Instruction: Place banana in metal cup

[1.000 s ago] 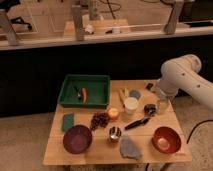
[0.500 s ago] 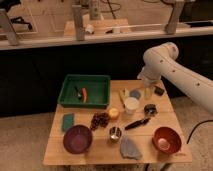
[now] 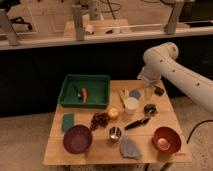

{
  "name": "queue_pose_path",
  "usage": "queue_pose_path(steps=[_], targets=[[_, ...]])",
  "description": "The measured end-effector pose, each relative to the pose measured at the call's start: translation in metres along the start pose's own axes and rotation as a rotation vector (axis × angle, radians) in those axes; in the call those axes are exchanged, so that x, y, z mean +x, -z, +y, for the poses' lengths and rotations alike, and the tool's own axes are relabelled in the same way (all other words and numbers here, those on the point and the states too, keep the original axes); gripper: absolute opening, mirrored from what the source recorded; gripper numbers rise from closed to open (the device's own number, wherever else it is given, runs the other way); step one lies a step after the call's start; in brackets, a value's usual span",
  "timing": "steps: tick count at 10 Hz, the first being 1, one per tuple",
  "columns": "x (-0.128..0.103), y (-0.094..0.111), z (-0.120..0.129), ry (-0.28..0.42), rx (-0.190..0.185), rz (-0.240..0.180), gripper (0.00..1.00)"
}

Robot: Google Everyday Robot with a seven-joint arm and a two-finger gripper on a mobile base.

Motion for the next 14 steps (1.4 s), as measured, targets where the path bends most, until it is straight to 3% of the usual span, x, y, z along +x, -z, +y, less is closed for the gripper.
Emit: queue_pose_path(steps=[3,8,14], targets=[[-0.005,-0.003,-0.005,0.019,0.015,-0.013,0.8],[-0.07,-0.028,-0.047,0.148,0.079,-0.066,0.8],[-0.08,-0.072,-0.07,0.297,0.11,-0.1,0.8]])
